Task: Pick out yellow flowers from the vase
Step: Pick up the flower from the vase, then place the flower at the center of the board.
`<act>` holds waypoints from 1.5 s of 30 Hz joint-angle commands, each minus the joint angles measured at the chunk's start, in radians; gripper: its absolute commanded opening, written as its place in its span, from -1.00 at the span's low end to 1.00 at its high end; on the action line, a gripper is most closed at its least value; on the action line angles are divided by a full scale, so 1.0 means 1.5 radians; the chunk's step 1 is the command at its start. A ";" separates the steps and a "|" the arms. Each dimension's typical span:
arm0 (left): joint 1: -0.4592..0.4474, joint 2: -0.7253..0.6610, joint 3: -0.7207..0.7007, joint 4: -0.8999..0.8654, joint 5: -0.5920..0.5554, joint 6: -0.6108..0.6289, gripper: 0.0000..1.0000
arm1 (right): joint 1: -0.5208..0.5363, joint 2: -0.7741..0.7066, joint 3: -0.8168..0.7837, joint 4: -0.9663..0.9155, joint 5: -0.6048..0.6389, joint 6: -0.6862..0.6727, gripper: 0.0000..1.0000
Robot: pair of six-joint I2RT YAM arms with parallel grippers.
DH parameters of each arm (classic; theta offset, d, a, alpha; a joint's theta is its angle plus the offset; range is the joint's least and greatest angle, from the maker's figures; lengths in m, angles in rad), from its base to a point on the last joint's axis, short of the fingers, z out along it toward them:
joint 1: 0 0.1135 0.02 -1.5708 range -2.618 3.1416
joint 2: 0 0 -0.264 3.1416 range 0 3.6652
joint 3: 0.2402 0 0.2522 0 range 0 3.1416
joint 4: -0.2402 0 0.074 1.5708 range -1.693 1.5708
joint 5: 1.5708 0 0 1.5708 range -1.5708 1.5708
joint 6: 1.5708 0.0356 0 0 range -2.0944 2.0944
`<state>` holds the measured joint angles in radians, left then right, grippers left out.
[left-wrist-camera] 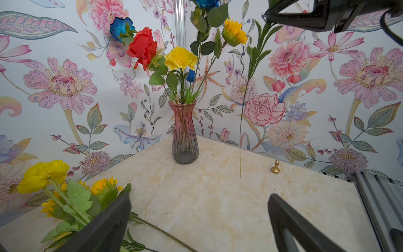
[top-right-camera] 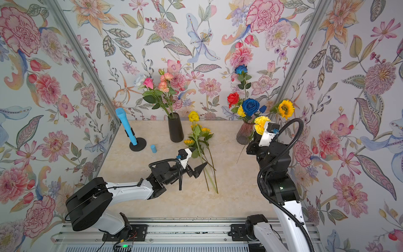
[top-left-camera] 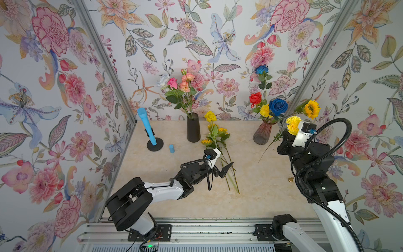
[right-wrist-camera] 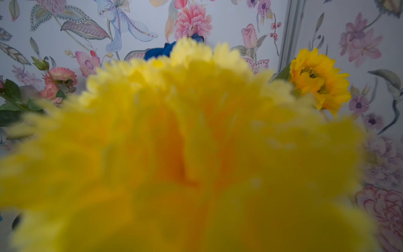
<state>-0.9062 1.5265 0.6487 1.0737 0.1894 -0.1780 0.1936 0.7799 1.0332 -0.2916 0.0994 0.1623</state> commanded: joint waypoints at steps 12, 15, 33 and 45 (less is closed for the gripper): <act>-0.032 0.014 0.043 0.017 0.085 -0.067 0.99 | 0.225 0.062 -0.025 0.006 -0.085 0.048 -1.00; -0.035 0.012 0.045 0.015 0.081 -0.083 0.90 | 0.263 0.089 -0.025 0.028 -0.076 0.048 -1.00; -0.035 0.019 0.056 -0.019 0.031 -0.091 0.25 | 0.329 0.121 -0.039 0.092 -0.089 0.050 -1.00; -0.035 0.066 0.087 -0.044 0.024 -0.099 -0.74 | 0.329 0.115 -0.052 0.096 -0.095 0.042 -1.00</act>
<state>-0.9493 1.6142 0.7513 1.0218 0.2276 -0.3202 0.6796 0.9668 0.9676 -0.1886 -0.0303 0.2249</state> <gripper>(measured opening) 0.155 0.061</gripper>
